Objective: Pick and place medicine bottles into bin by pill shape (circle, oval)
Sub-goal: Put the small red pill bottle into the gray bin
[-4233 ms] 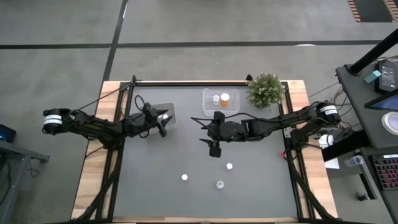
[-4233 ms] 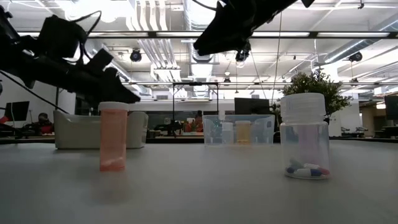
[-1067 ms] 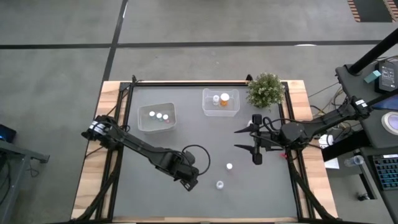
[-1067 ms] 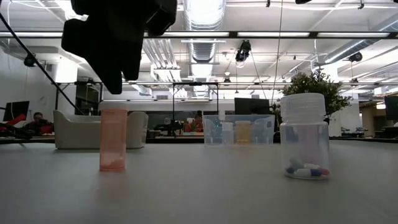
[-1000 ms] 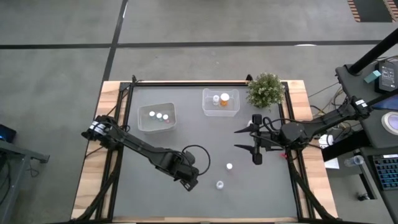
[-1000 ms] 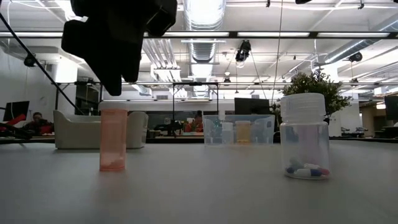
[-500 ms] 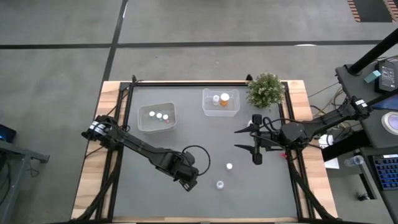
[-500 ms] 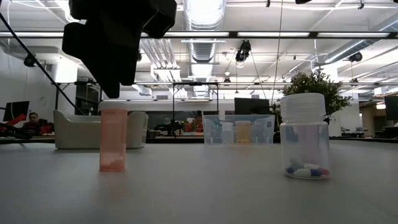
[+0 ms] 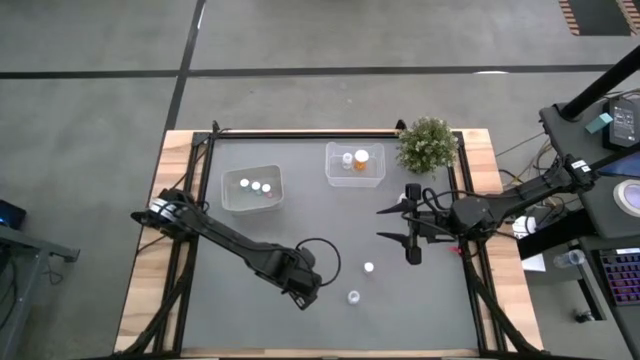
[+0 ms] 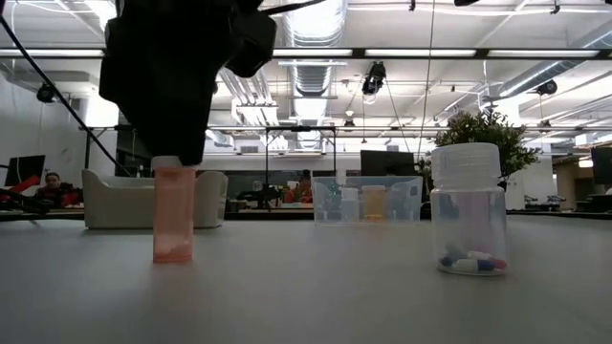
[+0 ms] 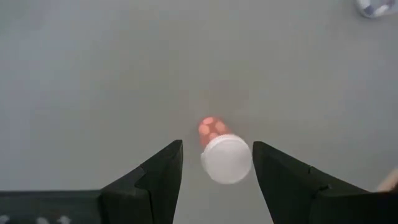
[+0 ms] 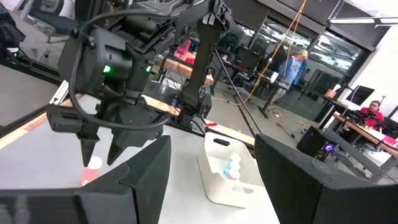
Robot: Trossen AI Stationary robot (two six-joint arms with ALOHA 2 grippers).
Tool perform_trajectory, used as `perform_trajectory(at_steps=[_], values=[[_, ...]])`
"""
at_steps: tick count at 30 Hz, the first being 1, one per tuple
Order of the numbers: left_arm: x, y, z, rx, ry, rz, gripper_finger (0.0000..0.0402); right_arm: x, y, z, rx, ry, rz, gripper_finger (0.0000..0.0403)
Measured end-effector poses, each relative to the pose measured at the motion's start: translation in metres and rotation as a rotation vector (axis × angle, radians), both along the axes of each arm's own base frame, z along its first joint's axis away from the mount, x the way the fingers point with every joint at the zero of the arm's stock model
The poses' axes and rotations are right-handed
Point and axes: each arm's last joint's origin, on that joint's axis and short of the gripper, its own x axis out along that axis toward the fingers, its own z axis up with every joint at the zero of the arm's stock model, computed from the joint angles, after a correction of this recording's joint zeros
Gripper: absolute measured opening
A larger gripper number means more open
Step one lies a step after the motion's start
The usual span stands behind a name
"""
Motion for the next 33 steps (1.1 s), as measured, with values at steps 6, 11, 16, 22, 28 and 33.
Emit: perform_trajectory(at_steps=[6,11,16,22,28,33], values=[[0.004,-0.002,-0.008,0.010,0.008,-0.013,0.0180,0.000,0.000,0.000,0.000,0.000,0.000,0.0224],[0.003,-0.002,-0.008,0.011,0.011,-0.013,0.0175,0.000,0.000,0.000,-0.001,0.001,0.000,0.0224],[0.003,-0.002,-0.008,-0.009,0.017,-0.017,0.0139,0.000,0.000,0.000,-0.001,0.000,0.000,0.0224],[0.003,-0.003,-0.009,-0.029,0.024,-0.022,0.0102,0.000,0.000,0.000,-0.003,0.000,0.000,0.0224],[0.003,-0.003,-0.008,-0.029,0.023,-0.022,0.0097,0.000,0.000,0.000,-0.001,0.000,0.000,0.0224],[-0.005,0.006,0.009,-0.016,0.038,-0.041,0.0101,0.000,0.000,0.000,-0.001,0.000,0.000,0.0224]])
